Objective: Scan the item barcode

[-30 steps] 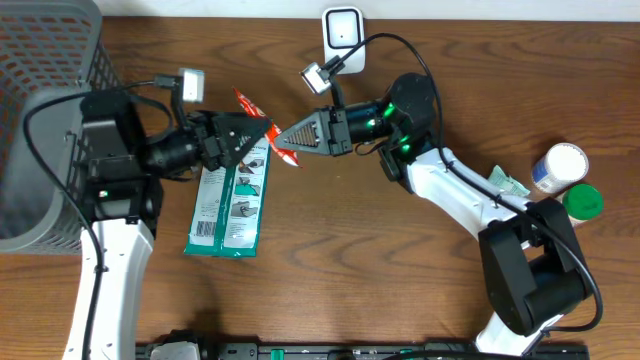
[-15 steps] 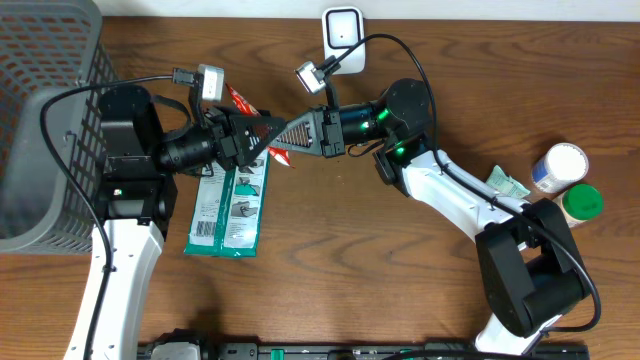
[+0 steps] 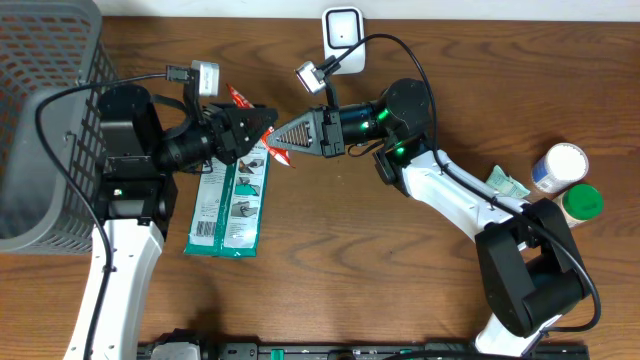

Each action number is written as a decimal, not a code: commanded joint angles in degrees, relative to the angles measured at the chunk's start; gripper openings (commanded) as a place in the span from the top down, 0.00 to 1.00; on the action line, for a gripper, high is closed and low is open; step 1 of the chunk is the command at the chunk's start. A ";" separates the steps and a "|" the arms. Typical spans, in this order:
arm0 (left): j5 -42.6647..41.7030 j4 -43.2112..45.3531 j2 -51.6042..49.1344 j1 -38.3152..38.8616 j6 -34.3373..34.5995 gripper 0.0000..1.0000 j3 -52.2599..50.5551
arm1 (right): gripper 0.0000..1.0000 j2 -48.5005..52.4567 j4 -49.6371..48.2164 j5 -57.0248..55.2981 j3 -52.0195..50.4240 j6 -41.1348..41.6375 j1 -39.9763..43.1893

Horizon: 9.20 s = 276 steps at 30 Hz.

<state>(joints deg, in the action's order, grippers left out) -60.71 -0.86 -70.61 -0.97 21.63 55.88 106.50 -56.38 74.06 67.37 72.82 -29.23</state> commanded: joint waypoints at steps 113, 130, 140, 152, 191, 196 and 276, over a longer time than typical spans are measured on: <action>52.72 -14.93 -34.88 35.63 15.17 0.93 3.37 | 0.80 0.33 87.93 -32.15 0.07 -60.00 19.39; 52.11 -29.59 -28.63 26.27 9.94 0.86 8.59 | 0.40 0.33 92.00 -33.33 0.07 -52.06 17.16; 52.11 -39.76 -28.63 17.49 1.29 0.87 8.55 | 0.36 0.33 93.44 -55.95 0.07 -42.60 -0.42; 52.13 -39.54 -28.61 11.82 -1.09 0.87 8.55 | 0.38 0.68 90.29 -73.16 0.04 -26.71 -12.46; 52.11 -36.76 -23.63 11.65 -1.97 0.83 9.90 | 0.99 -20.68 103.01 -49.79 0.07 -78.44 -6.19; 52.92 -32.76 -12.63 11.26 -3.82 0.76 10.05 | 0.99 -23.04 104.67 -50.31 0.07 -80.76 -4.26; 57.35 -31.71 0.63 0.13 -1.95 0.15 9.99 | 0.99 -23.02 93.98 -48.35 3.17 -65.42 -4.02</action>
<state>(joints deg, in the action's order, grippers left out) -0.43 -32.88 -69.67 -0.60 18.24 65.01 84.44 38.13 17.32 69.30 -0.69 -33.95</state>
